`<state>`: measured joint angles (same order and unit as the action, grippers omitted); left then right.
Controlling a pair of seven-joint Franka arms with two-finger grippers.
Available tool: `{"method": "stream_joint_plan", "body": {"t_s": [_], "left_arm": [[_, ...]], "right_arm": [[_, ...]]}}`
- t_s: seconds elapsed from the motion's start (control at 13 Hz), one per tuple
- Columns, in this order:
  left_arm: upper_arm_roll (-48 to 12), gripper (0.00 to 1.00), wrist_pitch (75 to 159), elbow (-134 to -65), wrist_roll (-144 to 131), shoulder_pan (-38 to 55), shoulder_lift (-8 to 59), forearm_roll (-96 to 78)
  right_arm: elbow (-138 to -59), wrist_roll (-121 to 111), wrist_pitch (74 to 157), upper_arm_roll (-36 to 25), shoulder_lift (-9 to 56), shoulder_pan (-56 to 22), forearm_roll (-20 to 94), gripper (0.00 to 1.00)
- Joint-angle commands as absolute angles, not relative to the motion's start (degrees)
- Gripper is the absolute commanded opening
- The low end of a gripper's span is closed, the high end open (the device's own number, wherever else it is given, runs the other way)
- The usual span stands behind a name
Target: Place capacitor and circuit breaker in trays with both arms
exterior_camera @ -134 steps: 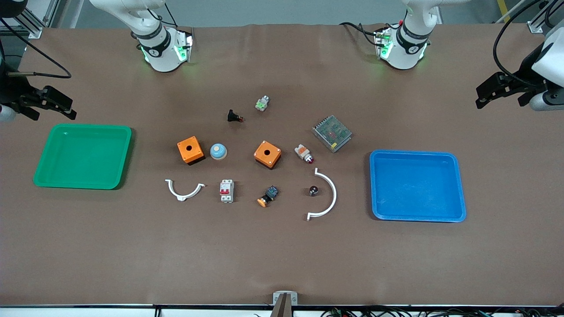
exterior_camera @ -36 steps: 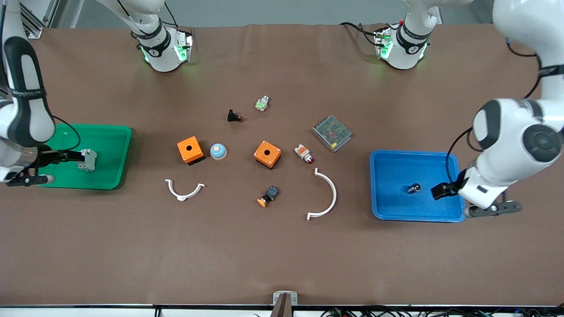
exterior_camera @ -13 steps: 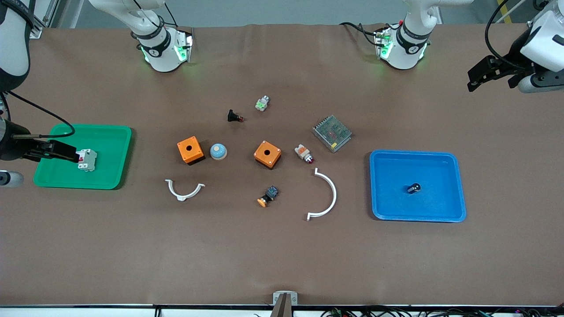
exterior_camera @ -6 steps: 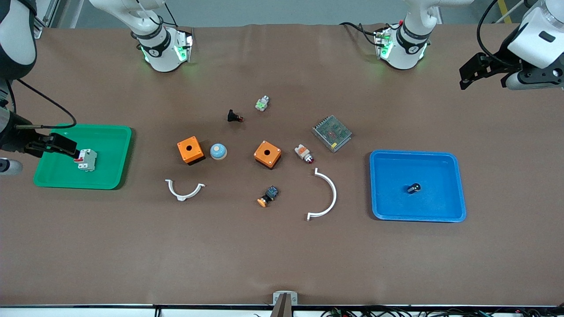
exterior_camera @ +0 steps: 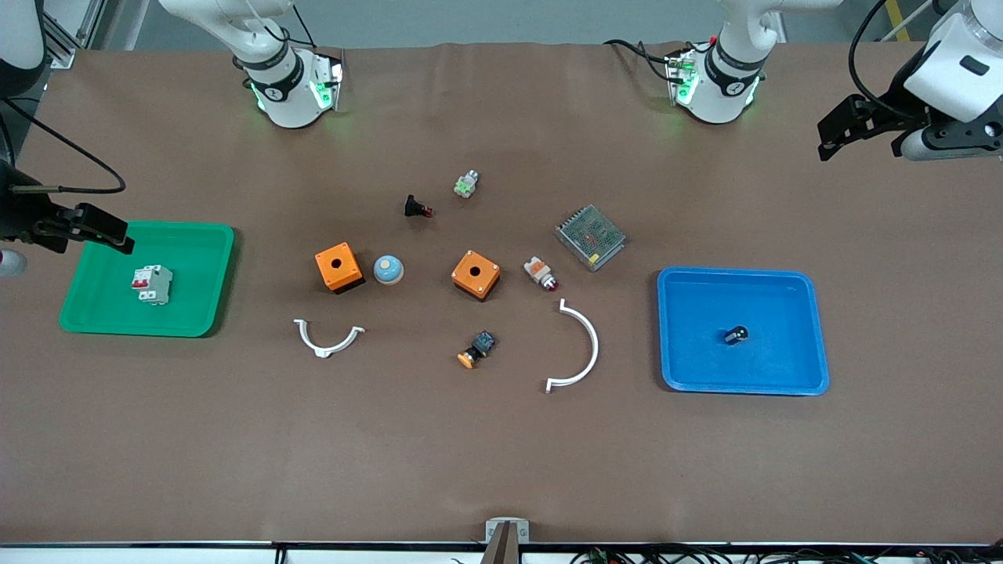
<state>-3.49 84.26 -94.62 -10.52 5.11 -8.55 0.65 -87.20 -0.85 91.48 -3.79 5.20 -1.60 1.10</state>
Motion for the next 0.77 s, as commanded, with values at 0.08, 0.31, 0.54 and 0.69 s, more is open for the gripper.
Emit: {"method": "stream_joint_plan", "body": {"t_s": [0.08, 0.31, 0.54, 0.69], "left_arm": [[-3.69, 1.00, 84.55, -93.52, -9.32, 4.66, -8.44, 0.09], [-3.69, 1.00, 84.55, -93.16, -9.32, 4.57, -7.38, 0.18], [-3.69, 1.00, 84.55, -92.20, -9.32, 4.83, -6.60, 0.09], [-3.87, 1.00, 84.55, -92.20, -9.40, 5.18, -6.24, 0.09]], "right_arm": [[-87.36, -2.02, 90.53, -2.81, 4.48, -0.53, 0.97, 1.00], [-87.36, -2.11, 90.70, -3.07, 4.57, -0.44, 1.05, 1.00], [-85.70, -1.58, 90.44, -2.90, 4.66, -0.53, 0.79, 1.00], [-85.43, -1.49, 90.44, -2.73, 4.57, -0.62, 0.79, 1.00]]}}
